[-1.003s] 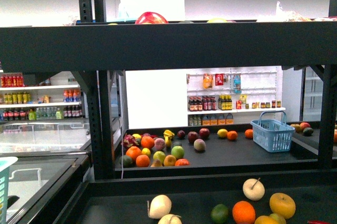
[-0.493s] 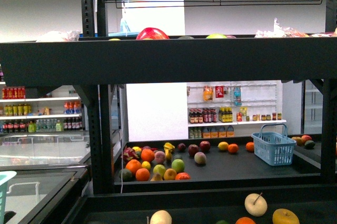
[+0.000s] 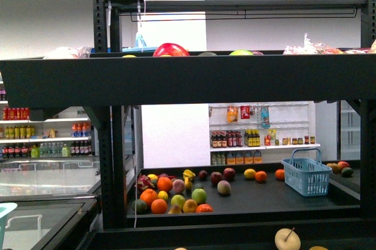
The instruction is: Pick lemon from shelf
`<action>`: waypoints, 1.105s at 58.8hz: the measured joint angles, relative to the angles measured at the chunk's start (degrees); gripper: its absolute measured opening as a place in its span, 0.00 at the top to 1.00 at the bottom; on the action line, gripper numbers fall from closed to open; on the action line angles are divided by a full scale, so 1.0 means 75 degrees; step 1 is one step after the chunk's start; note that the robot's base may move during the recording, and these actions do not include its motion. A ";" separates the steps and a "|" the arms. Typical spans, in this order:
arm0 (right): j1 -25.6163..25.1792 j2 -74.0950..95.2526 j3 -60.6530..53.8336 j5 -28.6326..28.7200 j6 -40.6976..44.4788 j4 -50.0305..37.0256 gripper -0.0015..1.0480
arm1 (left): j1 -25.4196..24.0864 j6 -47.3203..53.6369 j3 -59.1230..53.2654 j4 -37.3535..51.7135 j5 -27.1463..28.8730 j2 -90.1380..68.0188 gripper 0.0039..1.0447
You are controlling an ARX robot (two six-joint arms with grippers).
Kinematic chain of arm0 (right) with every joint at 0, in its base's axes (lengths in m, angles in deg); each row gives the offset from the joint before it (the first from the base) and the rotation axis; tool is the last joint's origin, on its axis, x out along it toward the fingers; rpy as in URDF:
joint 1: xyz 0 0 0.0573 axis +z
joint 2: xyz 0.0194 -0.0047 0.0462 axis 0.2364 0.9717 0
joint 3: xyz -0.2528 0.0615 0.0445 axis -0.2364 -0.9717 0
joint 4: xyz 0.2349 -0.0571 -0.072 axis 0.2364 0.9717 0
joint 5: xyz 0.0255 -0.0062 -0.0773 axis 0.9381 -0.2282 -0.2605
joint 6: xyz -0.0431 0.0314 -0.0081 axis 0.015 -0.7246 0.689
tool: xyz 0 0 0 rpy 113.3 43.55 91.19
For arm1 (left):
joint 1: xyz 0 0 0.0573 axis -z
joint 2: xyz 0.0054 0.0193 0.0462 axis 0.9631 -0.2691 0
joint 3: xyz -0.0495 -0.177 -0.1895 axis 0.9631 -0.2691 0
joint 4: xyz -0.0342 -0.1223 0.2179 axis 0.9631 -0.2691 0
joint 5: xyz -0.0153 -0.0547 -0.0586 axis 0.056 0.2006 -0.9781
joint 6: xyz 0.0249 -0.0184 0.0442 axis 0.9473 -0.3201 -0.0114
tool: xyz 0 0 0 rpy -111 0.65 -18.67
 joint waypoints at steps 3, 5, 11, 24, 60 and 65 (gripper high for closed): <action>0.0000 0.0000 0.0000 -0.0003 0.0000 0.0000 0.07 | 0.0000 0.0000 -0.0192 0.0017 -0.0006 0.0175 0.98; 0.0000 0.0000 0.0000 -0.0006 -0.0003 0.0000 0.07 | 0.0000 0.0000 -0.0216 0.0012 -0.0009 0.0184 0.98; 0.0000 0.0000 0.0000 -0.0003 -0.0003 0.0000 0.07 | 0.0000 0.0003 -0.0216 0.0017 -0.0006 0.0219 0.98; 0.0000 0.0000 0.0000 0.0000 -0.0003 0.0000 0.07 | 0.0000 0.0003 -0.0216 0.0015 -0.0009 0.0221 0.95; 0.0000 0.0000 0.0000 0.0000 -0.0003 0.0000 0.07 | 0.0000 0.0015 -0.0219 0.0015 -0.0009 0.0221 0.08; 0.0000 0.0000 0.0000 0.0000 -0.0003 0.0000 0.07 | 0.0000 0.0015 -0.0216 0.0015 -0.0009 0.0221 0.08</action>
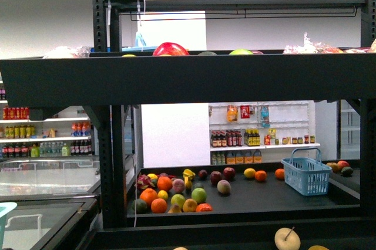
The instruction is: Pick lemon from shelf
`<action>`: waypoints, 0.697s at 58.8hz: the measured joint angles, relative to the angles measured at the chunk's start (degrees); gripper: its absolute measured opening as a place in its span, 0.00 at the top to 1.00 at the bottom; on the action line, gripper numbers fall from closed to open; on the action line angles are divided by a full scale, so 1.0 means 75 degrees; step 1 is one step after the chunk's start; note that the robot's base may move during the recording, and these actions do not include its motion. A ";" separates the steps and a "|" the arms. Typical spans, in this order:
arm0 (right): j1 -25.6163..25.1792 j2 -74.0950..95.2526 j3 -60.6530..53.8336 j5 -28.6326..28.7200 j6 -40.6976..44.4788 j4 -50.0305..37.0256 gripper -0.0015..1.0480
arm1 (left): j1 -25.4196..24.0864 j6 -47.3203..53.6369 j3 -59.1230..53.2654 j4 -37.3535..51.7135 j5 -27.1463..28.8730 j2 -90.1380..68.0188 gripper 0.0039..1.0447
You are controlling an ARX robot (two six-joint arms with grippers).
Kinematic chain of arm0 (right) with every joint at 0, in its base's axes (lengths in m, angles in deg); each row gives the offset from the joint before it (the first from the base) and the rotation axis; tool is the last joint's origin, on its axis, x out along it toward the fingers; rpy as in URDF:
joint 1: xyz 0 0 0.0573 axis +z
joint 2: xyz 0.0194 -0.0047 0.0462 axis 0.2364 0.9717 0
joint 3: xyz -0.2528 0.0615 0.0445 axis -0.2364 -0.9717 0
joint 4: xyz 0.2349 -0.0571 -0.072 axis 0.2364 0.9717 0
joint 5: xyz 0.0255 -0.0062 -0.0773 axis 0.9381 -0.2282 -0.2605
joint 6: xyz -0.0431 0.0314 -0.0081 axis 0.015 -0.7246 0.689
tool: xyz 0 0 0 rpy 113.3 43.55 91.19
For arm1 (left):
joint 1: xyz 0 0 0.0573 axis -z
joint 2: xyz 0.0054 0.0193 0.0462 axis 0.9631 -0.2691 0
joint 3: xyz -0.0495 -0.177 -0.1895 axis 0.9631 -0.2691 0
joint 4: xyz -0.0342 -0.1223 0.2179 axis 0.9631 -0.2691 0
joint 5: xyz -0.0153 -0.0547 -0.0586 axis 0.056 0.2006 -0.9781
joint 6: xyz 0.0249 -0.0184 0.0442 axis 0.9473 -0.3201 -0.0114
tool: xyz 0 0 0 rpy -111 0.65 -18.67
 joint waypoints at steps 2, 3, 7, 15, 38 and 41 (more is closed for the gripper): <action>0.0000 0.0000 0.0000 0.0000 0.0000 0.0000 0.07 | 0.0000 0.0000 0.0000 0.0000 0.0000 0.0000 0.08; 0.0000 0.0000 0.0000 -0.0003 0.0000 0.0000 0.07 | 0.0000 0.0003 0.0000 0.0000 0.0000 0.0000 0.08; 0.0000 0.0000 0.0000 0.0000 0.0000 0.0000 0.07 | 0.0000 0.0003 0.0000 0.0000 0.0000 0.0000 0.08; 0.0000 0.0000 0.0000 0.0000 0.0003 0.0000 0.07 | 0.0000 0.0000 0.0000 0.0003 0.0000 0.0000 0.08; 0.0000 0.0000 0.0000 -0.0003 0.0000 0.0000 0.07 | 0.0000 0.0003 0.0000 0.0000 0.0000 0.0000 0.08; 0.0000 0.0000 0.0000 -0.0003 0.0000 0.0000 0.07 | 0.0000 0.0003 0.0000 0.0000 0.0000 0.0000 0.08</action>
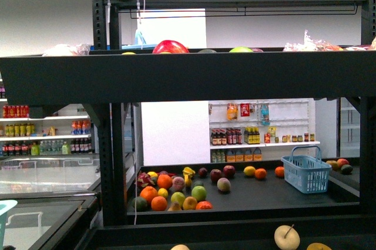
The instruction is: Pick lemon from shelf
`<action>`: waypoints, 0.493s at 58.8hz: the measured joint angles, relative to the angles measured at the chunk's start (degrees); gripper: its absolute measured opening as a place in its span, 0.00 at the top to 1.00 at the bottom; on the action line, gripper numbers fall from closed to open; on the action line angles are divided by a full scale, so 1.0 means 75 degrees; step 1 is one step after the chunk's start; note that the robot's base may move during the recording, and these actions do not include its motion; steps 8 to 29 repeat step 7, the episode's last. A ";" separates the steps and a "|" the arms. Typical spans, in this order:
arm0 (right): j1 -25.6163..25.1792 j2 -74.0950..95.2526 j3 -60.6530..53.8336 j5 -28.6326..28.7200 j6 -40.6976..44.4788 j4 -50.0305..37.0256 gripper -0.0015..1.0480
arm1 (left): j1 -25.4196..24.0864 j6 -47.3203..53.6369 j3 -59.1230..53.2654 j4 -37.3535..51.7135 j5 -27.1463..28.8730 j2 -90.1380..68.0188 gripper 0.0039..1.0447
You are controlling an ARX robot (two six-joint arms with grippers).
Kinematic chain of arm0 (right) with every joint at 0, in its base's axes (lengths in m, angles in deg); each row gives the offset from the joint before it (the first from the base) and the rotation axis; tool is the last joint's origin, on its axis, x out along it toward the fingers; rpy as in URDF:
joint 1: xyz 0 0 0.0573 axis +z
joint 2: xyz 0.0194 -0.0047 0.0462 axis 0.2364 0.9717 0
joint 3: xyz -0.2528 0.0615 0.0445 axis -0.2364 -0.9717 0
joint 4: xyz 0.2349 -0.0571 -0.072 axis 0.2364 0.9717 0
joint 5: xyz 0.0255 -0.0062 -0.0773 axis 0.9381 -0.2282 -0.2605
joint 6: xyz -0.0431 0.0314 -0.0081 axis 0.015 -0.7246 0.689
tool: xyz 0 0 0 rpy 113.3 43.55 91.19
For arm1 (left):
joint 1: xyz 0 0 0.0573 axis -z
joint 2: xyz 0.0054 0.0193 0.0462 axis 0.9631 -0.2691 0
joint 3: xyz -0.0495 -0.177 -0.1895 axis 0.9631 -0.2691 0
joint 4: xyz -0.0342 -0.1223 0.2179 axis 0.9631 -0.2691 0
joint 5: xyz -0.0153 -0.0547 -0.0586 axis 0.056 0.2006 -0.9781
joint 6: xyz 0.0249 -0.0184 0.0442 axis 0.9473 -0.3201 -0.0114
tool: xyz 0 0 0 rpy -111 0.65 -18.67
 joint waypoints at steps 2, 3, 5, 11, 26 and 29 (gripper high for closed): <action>0.0000 0.0000 0.0000 0.0003 0.0000 0.0000 0.07 | 0.0000 0.0000 0.0000 0.0000 0.0000 0.0000 0.08; 0.0000 0.0000 0.0000 0.0003 0.0000 0.0000 0.07 | 0.0000 0.0000 0.0000 0.0003 0.0000 0.0000 0.08; 0.0000 0.0000 0.0000 0.0003 0.0000 0.0000 0.07 | 0.0000 0.0000 -0.0003 0.0000 0.0000 0.0000 0.08; 0.0000 0.0000 0.0000 0.0003 0.0000 0.0000 0.07 | 0.0000 0.0000 0.0000 0.0000 0.0000 0.0000 0.08; 0.0000 0.0000 0.0000 0.0003 0.0000 0.0000 0.07 | 0.0000 0.0000 0.0000 0.0000 0.0000 0.0000 0.08; 0.0000 0.0000 0.0000 0.0003 0.0000 0.0000 0.07 | 0.0000 0.0000 0.0000 0.0000 0.0000 0.0000 0.08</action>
